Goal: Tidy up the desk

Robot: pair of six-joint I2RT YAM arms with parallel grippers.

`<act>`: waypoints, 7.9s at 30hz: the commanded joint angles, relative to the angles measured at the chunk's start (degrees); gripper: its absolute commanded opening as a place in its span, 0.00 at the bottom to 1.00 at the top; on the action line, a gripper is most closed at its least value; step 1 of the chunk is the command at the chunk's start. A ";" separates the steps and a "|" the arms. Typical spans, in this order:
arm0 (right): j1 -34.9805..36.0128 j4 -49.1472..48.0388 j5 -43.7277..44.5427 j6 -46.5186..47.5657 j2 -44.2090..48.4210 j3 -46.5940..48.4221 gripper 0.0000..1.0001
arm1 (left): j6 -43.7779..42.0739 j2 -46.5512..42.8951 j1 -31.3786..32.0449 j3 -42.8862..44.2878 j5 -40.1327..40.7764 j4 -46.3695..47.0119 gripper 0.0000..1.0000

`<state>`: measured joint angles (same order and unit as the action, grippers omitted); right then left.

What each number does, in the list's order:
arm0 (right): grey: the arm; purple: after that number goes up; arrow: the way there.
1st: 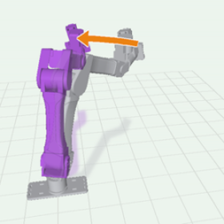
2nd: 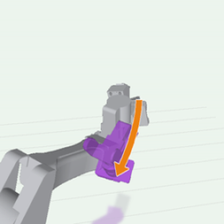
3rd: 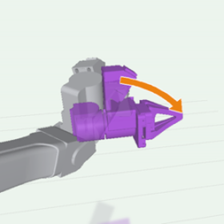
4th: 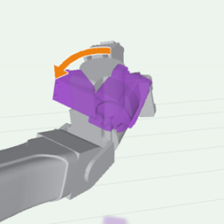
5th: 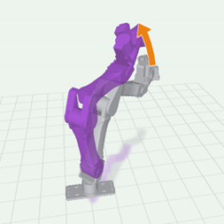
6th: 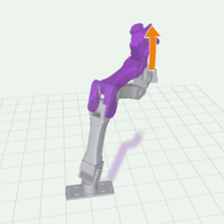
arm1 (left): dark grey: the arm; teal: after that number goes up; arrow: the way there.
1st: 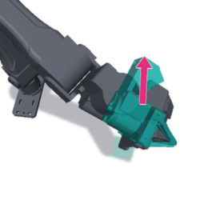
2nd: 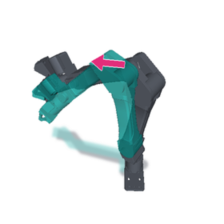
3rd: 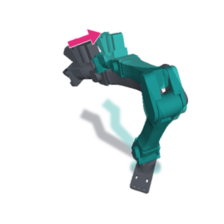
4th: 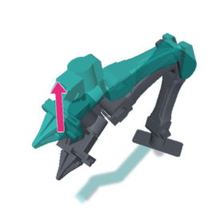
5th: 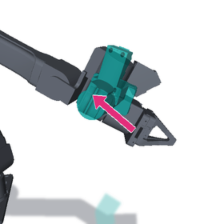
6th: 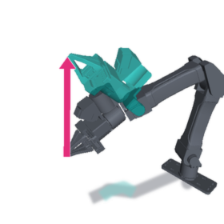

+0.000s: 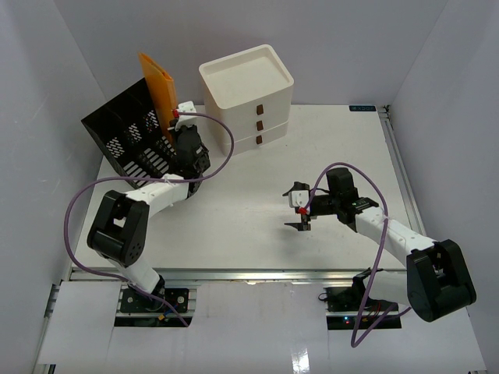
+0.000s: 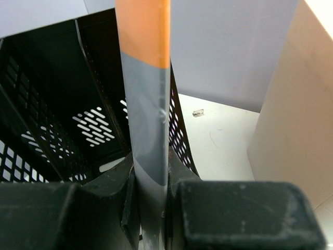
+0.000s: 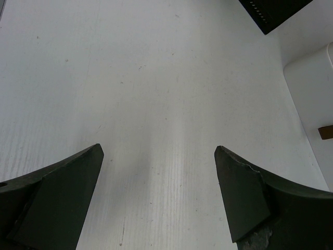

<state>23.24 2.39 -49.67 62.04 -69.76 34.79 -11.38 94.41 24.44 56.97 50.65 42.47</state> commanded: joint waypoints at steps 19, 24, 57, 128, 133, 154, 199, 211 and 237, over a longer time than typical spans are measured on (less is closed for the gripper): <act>-0.57 -3.26 -2.19 -0.61 -0.02 -0.24 0.95 | 17.32 -28.97 -0.26 -18.95 1.75 -18.87 0.00; -0.66 -3.45 -2.36 -0.87 0.23 -0.33 0.95 | 14.46 -35.61 -0.35 -21.29 2.78 -20.68 0.00; -1.57 -3.18 -2.98 0.13 1.55 -0.89 0.95 | 14.63 -34.09 -14.42 -20.92 -33.22 -6.41 0.00; -2.24 -2.74 -3.94 0.62 0.85 -1.04 0.96 | 8.39 -27.72 -16.09 -15.28 -33.63 1.05 0.00; -2.33 -2.74 -4.12 0.63 0.76 -1.03 0.96 | 8.56 -26.91 -16.09 -19.52 -33.60 4.03 0.00; -2.85 -2.48 -4.52 0.63 0.36 -1.00 0.96 | 10.49 -18.06 -16.09 -22.15 -33.26 15.71 0.00; 12.37 -10.83 9.33 -11.33 -11.01 3.53 0.95 | 20.28 -8.71 -10.20 -14.34 -6.08 4.54 0.00; 12.22 -10.22 8.85 -11.02 -10.76 3.53 0.95 | 17.08 -24.97 -10.20 -23.28 -5.80 -12.20 0.00; 25.24 4.12 7.64 16.12 -38.21 46.83 0.97 | 11.55 -36.27 -12.56 -22.51 -22.02 -8.69 0.00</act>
<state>44.80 8.61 -43.34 77.95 -100.96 70.82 2.33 60.69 12.50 34.13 33.45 28.08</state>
